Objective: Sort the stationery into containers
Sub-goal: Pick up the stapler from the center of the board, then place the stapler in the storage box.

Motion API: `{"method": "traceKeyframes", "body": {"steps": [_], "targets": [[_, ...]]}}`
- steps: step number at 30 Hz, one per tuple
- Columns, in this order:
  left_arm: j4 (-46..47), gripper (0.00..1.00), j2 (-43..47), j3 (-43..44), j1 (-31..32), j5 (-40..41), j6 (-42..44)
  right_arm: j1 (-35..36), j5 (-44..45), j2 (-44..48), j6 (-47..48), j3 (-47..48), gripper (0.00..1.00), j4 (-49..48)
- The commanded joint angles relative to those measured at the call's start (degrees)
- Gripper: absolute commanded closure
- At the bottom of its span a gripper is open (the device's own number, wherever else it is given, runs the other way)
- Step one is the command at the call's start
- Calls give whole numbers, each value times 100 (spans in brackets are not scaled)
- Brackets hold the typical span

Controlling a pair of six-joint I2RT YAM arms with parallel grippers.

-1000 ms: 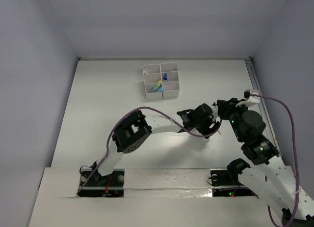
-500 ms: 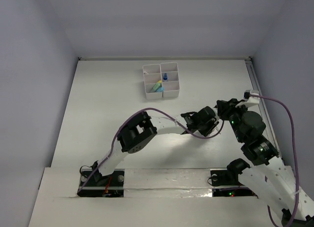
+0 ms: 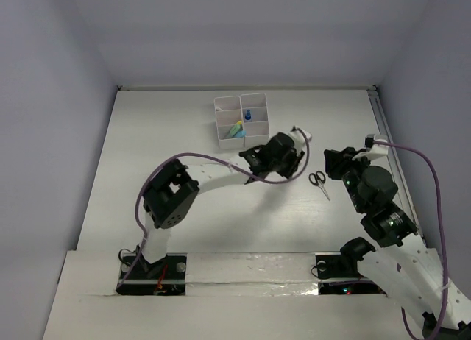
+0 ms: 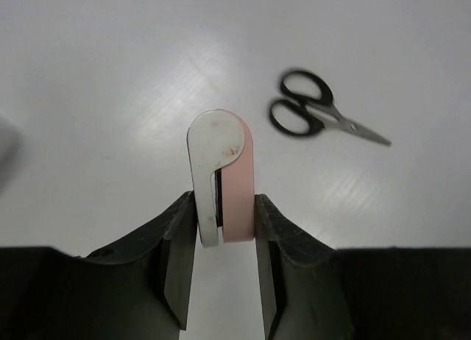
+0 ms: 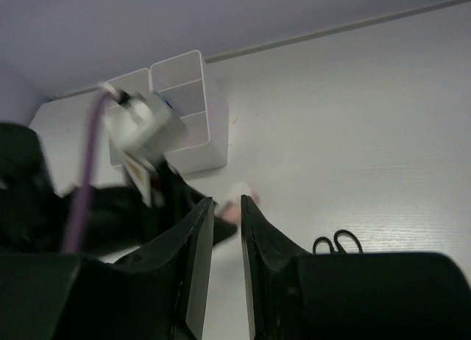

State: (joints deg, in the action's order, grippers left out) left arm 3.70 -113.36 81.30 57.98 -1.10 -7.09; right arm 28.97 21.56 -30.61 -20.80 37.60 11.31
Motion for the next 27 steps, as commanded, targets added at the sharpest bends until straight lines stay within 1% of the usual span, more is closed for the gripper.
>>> {"method": "traceKeyframes", "body": {"steps": [1,3,4,6,7,11,19,24,27], "targets": [[351,100,859,-26,-576,-48,-99,47,-82,-59,58,1,73,-375],[237,100,1009,26,-830,-65,-117,47,-100,-94,50,1,73,-419],[140,100,1009,209,-1093,-126,-126,47,-126,-103,49,-7,73,-428],[-132,100,904,552,-1323,-162,-187,47,-152,-129,41,-25,73,-498],[-351,100,860,911,-1472,-145,-170,47,-170,-155,41,-34,73,-524],[-897,100,588,1511,-1683,58,-38,47,-223,-165,41,-25,73,-516],[-1275,100,359,1573,-2000,-56,-126,47,-363,-156,23,-113,73,-577],[-1530,100,148,1600,-2001,-294,6,47,-398,-217,23,-131,72,-604],[-1820,100,-115,1854,-2001,-320,85,47,-407,-226,23,-139,73,-639]]}}
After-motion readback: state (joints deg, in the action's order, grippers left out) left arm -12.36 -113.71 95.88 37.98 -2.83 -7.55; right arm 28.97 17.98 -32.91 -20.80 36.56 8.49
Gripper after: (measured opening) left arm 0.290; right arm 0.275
